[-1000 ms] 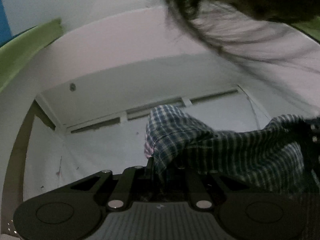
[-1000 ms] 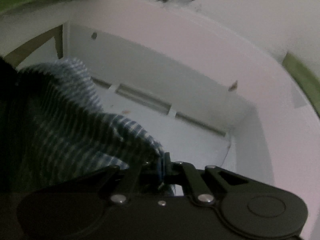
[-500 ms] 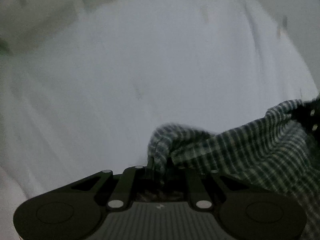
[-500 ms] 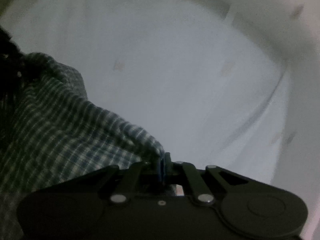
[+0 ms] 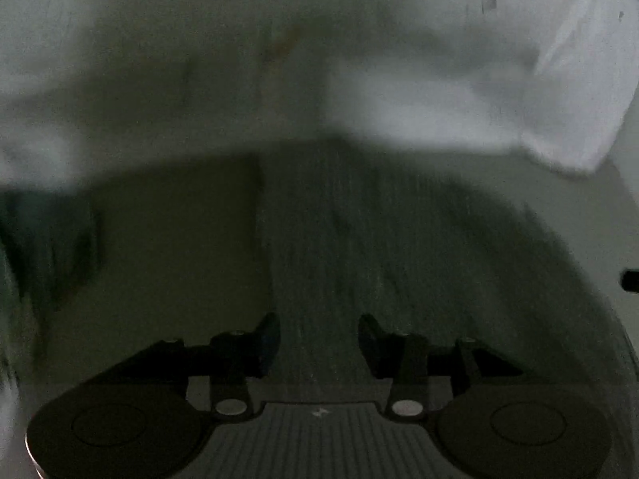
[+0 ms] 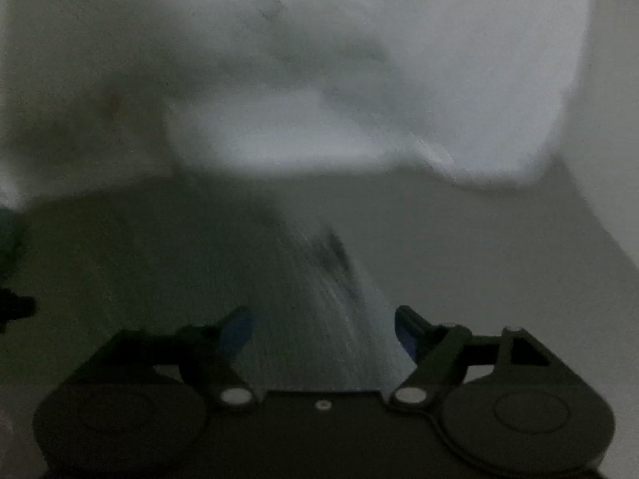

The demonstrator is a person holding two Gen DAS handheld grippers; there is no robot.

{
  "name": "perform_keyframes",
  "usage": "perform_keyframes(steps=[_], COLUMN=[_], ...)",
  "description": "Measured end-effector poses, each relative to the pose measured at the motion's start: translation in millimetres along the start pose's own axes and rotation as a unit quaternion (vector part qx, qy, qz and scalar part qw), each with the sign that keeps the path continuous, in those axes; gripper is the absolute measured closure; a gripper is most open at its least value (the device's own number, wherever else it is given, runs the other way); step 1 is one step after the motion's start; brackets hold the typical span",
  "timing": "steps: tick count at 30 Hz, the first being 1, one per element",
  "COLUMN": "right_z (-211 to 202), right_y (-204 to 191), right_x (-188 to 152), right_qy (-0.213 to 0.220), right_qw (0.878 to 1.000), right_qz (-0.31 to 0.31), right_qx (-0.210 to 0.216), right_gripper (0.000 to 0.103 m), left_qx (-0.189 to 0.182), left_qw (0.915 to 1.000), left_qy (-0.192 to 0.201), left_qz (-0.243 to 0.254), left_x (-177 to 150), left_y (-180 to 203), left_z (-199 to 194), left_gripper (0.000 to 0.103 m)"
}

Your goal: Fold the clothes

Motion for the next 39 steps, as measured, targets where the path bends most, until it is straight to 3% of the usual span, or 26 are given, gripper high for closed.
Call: perform_keyframes(steps=[5, 8, 11, 14, 18, 21, 24, 25, 28, 31, 35, 38, 39], right_z=[-39.0, -64.3, -84.2, -97.5, -109.5, -111.0, -110.8, -114.0, -131.8, -150.9, -155.8, -138.4, -137.0], right_y=[43.3, 63.7, 65.4, 64.5, 47.8, 33.3, 31.7, 34.2, 57.2, 103.5, 201.1, 273.3, 280.2], right_x=[-80.7, -106.2, -115.0, -127.7, -150.8, -164.2, -172.9, -171.9, -155.4, -124.6, -69.7, -37.6, -33.8], right_qy=[-0.083, -0.096, -0.104, -0.109, -0.111, -0.105, -0.106, -0.098, -0.060, -0.017, 0.033, 0.008, 0.007], right_qw=[0.994, 0.990, 0.990, 0.993, 0.992, 0.986, 0.977, 0.975, 0.981, 0.982, 0.962, 0.954, 0.950], right_qz=[0.050, 0.090, 0.090, 0.049, -0.052, -0.130, -0.184, -0.194, -0.176, -0.163, -0.149, -0.079, -0.078], right_qx=[-0.055, -0.044, -0.022, -0.003, 0.007, -0.001, -0.027, -0.036, -0.046, -0.095, -0.228, -0.289, -0.304], right_gripper=[0.024, 0.024, 0.024, 0.024, 0.026, 0.036, 0.075, 0.095, 0.099, 0.099, 0.099, 0.093, 0.089], left_qx=[-0.091, -0.126, -0.121, -0.106, -0.073, -0.052, -0.026, -0.015, 0.018, 0.020, 0.026, 0.029, 0.030], left_qw=[0.9919, 0.9865, 0.9890, 0.9911, 0.9944, 0.9959, 0.9963, 0.9966, 0.9982, 0.9984, 0.9981, 0.9973, 0.9972], left_qy=[-0.083, -0.095, -0.078, -0.072, -0.068, -0.061, -0.064, -0.064, -0.053, -0.053, -0.056, -0.068, -0.068], left_qz=[-0.032, -0.046, -0.034, -0.036, -0.036, -0.043, -0.052, -0.050, -0.019, -0.004, 0.003, 0.005, 0.007], left_x=[-50.6, -47.9, -53.5, -67.5, -84.5, -100.8, -111.6, -114.6, -122.3, -127.9, -136.9, -145.2, -147.0], left_y=[-4.2, -5.2, 0.8, 7.1, 21.3, 30.9, 37.5, 40.7, 49.2, 56.9, 62.6, 65.4, 65.6], left_z=[-18.7, -36.8, -52.8, -67.3, -84.9, -98.1, -103.1, -104.4, -115.0, -123.4, -125.8, -118.4, -116.8], left_gripper=[0.041, 0.035, 0.031, 0.031, 0.031, 0.031, 0.031, 0.031, 0.031, 0.031, 0.031, 0.031, 0.031])
Point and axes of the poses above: each gripper's, at about its wrist camera, not at the fingertips, and z roughly the way its jaws point, y to its right, x to its top, the point moved 3 cm from there along z, roughly the way its jaws point, and after that the axes turned 11 degrees about x, right-handed, at the moved point
